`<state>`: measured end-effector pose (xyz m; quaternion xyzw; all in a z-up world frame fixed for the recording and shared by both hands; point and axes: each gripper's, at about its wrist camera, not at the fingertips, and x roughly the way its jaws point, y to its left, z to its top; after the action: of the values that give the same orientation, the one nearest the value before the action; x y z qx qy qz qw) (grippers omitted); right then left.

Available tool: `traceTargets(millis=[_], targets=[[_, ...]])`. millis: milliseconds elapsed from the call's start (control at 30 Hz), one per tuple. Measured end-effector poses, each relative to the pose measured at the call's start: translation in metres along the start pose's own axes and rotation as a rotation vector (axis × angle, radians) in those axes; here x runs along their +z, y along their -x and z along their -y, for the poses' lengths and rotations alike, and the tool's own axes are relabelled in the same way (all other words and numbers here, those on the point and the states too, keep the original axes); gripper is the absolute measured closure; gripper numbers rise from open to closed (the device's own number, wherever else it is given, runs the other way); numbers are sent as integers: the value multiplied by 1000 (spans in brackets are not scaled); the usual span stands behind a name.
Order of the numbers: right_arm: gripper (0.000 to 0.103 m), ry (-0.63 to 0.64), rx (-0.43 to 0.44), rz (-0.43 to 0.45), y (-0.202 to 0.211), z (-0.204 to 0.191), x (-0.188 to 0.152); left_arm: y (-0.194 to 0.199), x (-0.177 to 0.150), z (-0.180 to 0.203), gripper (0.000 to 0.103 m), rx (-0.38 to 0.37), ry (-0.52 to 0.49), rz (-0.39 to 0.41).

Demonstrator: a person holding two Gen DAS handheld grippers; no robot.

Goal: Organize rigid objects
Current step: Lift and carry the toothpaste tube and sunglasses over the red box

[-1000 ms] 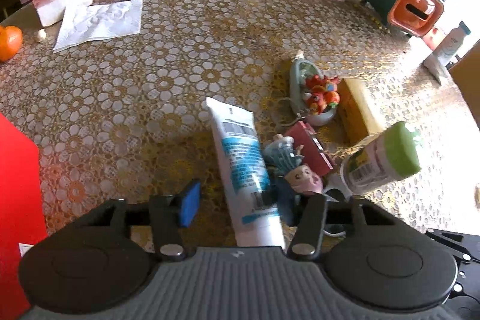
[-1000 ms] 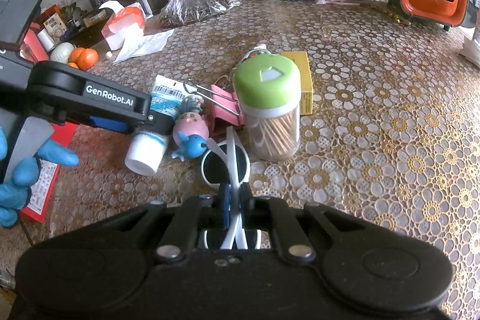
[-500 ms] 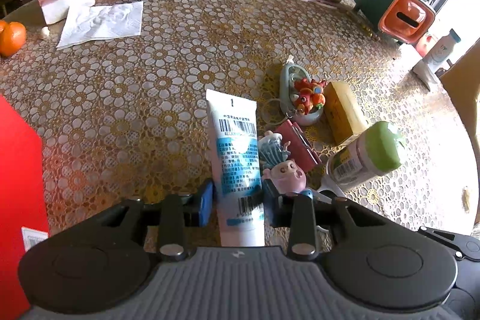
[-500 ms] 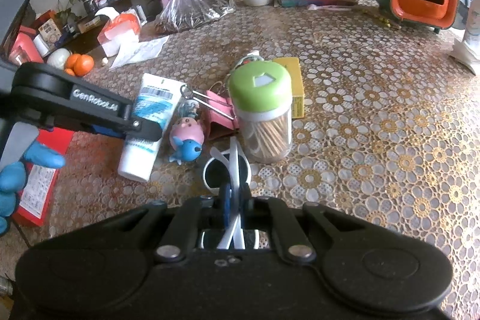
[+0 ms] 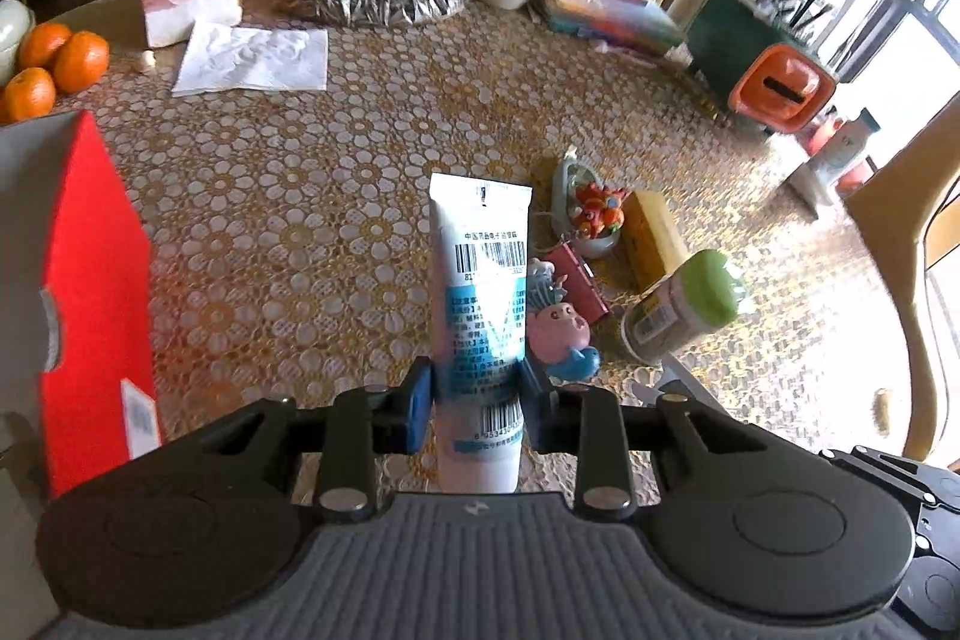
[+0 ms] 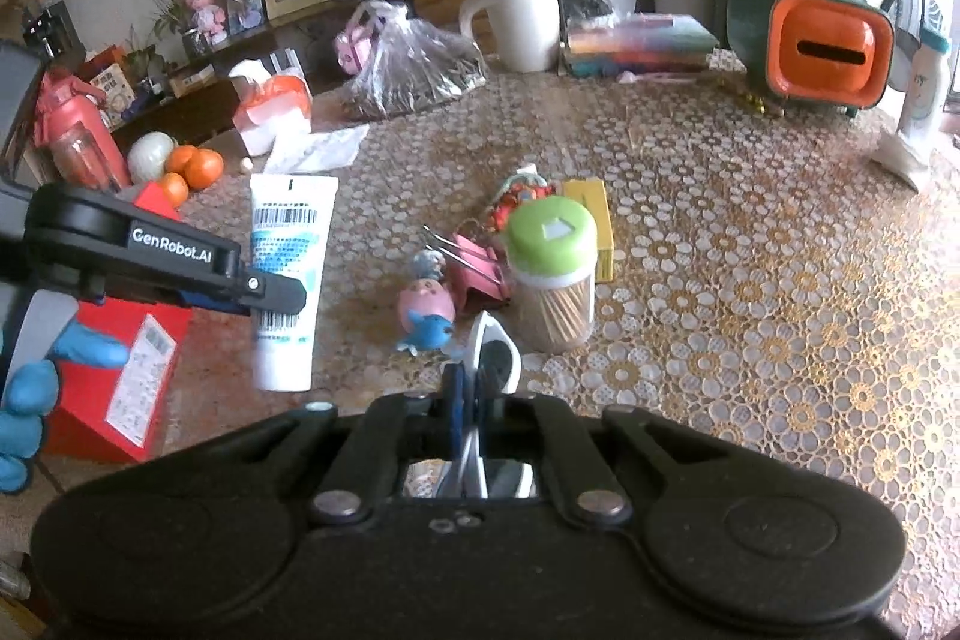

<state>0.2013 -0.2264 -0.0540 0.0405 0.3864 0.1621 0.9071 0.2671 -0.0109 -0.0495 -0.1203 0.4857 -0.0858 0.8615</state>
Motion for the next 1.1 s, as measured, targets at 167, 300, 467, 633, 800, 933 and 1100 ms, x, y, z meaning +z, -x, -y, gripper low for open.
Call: traceTargets(millis=[167,300,467,633,800,933,1100], targets=[[99,24,22,34,18,-23,8,36,-1,-9,74,-28,11,36],[99,51,49,56,27,-44,16,67,-5,-21,75,-33,17,76],[99,92,87,72,31,-77,29,103,-8,-46,75,-28,35,120],[99,132,146,94,35,-114,43,141,-7,-70,75,-12,42,174],[99,179,197,97,28,-154,52,172,-9,-101,75,33,58,212],[99,229,234,86,16,-188,54,186,-13,-132,75,81,96,221],[99,288,269,67,-2,-225,53,195,-19,-170,75,132,146,213]])
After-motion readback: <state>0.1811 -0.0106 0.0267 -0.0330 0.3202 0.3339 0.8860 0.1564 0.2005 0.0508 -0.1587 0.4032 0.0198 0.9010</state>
